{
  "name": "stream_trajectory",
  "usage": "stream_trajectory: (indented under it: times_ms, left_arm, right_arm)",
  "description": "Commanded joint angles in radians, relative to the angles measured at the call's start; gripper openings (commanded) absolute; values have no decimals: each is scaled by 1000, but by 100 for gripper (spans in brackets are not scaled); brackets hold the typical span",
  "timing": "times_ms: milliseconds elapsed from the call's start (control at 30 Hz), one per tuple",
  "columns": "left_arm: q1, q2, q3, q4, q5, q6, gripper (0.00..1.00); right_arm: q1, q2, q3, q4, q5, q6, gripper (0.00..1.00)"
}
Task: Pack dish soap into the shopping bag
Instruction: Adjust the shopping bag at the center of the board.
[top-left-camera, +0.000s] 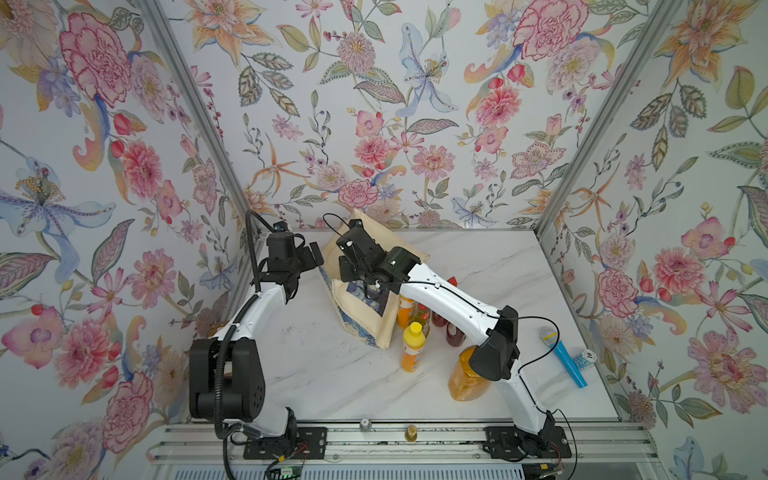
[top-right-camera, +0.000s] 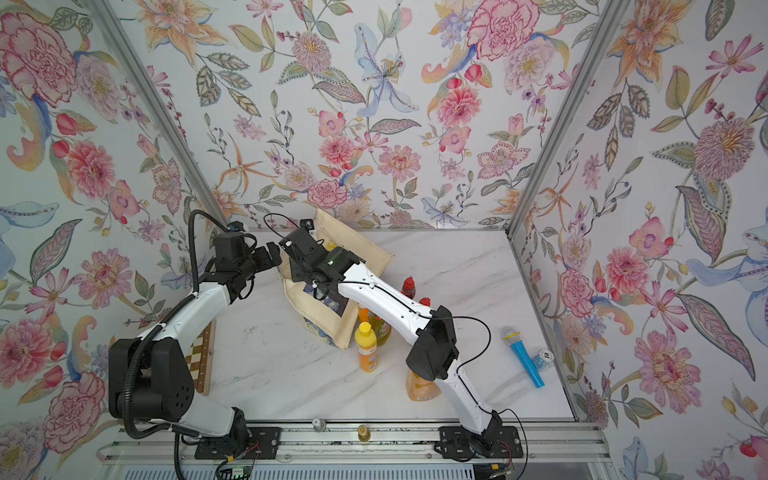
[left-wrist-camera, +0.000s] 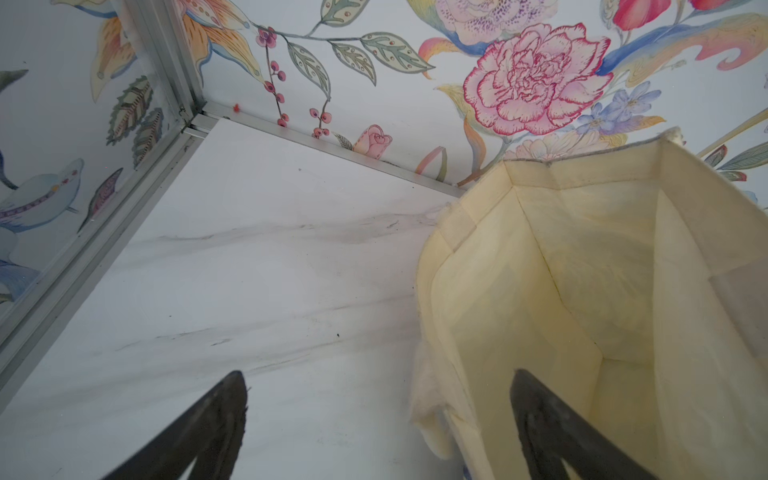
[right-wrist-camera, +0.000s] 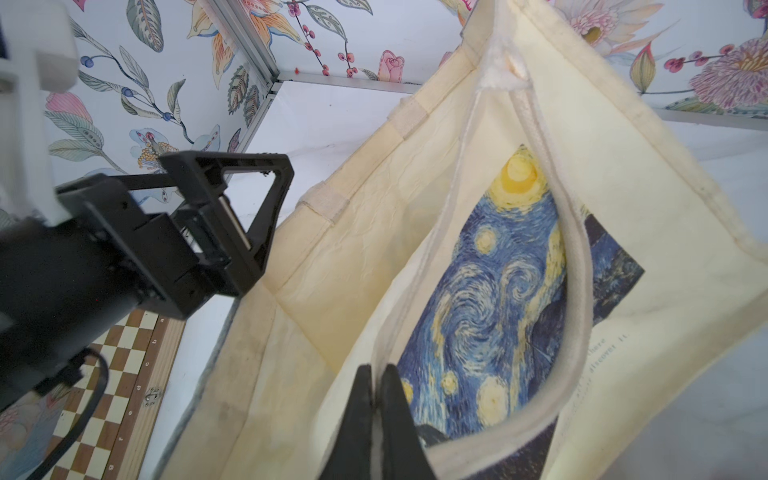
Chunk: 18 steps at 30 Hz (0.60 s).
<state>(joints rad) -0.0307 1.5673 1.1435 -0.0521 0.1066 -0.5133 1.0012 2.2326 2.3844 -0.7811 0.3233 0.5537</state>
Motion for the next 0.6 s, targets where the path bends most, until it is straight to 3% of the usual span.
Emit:
stream_trajectory:
  times_ms: [0, 567]
  left_arm:
    - [9, 72, 52, -22, 103, -4, 100]
    - [58, 194, 37, 30, 284, -50, 94]
  right_arm:
    - [8, -42, 2, 13, 19, -24, 0]
    - [7, -31, 2, 38, 8, -39, 0]
